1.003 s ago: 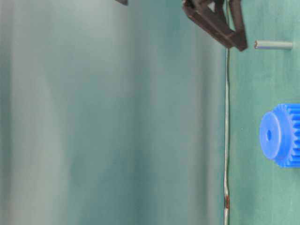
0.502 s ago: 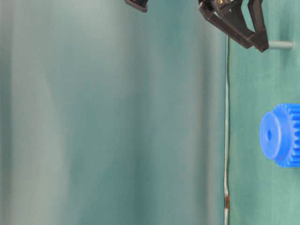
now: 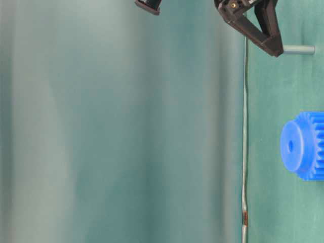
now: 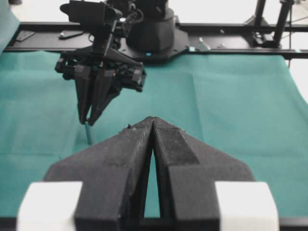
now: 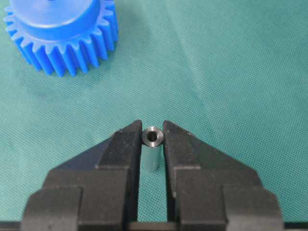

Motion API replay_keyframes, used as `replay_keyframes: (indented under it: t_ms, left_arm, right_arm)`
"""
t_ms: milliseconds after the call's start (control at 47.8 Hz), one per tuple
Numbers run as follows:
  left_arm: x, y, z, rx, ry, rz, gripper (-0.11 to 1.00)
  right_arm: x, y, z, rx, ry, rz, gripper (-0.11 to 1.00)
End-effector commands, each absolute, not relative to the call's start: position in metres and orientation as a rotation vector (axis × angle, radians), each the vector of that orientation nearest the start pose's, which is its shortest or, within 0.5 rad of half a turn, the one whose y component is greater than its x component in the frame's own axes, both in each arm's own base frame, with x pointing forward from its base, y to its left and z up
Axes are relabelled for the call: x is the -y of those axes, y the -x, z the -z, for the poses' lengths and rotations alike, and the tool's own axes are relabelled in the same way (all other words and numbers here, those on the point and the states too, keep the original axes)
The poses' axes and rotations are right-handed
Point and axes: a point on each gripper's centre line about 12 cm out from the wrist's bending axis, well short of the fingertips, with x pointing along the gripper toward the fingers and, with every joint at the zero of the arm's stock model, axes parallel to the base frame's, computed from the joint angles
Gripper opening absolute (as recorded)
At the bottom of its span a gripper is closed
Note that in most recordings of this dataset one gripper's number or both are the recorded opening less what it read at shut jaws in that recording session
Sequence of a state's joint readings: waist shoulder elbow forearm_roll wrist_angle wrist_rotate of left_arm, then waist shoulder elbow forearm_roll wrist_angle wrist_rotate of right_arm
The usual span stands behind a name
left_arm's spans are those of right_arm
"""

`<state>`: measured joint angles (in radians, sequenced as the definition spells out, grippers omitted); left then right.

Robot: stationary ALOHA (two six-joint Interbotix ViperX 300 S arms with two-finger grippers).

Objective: Insert the shaft placed at a random location into the center hole of the medium gear at another random location.
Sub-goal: 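Lift the held shaft off the table with the right gripper, then carry the shaft left over the blue gear's center hole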

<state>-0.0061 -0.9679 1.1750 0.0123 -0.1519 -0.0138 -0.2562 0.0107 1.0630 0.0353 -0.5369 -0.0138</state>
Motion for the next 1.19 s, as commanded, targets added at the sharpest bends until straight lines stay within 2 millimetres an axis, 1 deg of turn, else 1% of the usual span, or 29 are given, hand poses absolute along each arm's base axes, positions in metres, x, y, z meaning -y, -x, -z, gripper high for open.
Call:
replay_keyframes:
  t_ms: [0,84,167,418,481,543,711,857,1024,1171]
  left_arm:
    - [0.002,-0.201,-0.285,-0.038,0.000,0.010,0.00]
    - [0.002,-0.201,-0.285,-0.040,-0.001,0.010,0.00]
    - [0.002,-0.201,-0.285,-0.040,-0.001,0.010,0.00]
    - [0.002,-0.201,-0.284,-0.049,-0.002,0.010,0.00]
    - [0.002,-0.201,-0.284,-0.049,-0.002,0.010,0.00]
    - [0.002,-0.200,-0.284,-0.049,-0.002,0.010,0.00]
    - [0.002,-0.201,-0.283,-0.051,-0.002,0.010,0.00]
    - [0.001,-0.201,-0.283,-0.051,0.000,0.008,0.00]
    - [0.001,-0.201,-0.284,-0.049,0.000,0.008,0.00]
    - [0.002,-0.201,-0.283,-0.051,0.000,0.010,0.00]
  right_arm:
    - [0.081,-0.302,-0.110,-0.505,-0.081,0.272,0.13]
    - [0.081,-0.302,-0.112,-0.503,-0.084,0.274,0.13]
    - [0.081,-0.301,-0.121,-0.500,-0.085,0.273,0.13]
    - [0.079,-0.296,-0.166,-0.455,-0.080,0.268,0.13]
    - [0.078,-0.294,-0.174,-0.440,-0.078,0.268,0.13]
    - [0.078,-0.293,-0.177,-0.435,-0.079,0.268,0.13]
    - [0.077,-0.294,-0.175,-0.447,-0.083,0.266,0.13]
    - [0.076,-0.304,-0.175,-0.450,-0.081,0.253,0.13]
    - [0.073,-0.323,-0.175,-0.459,-0.077,0.232,0.13]
    - [0.070,-0.345,-0.177,-0.454,-0.073,0.211,0.13]
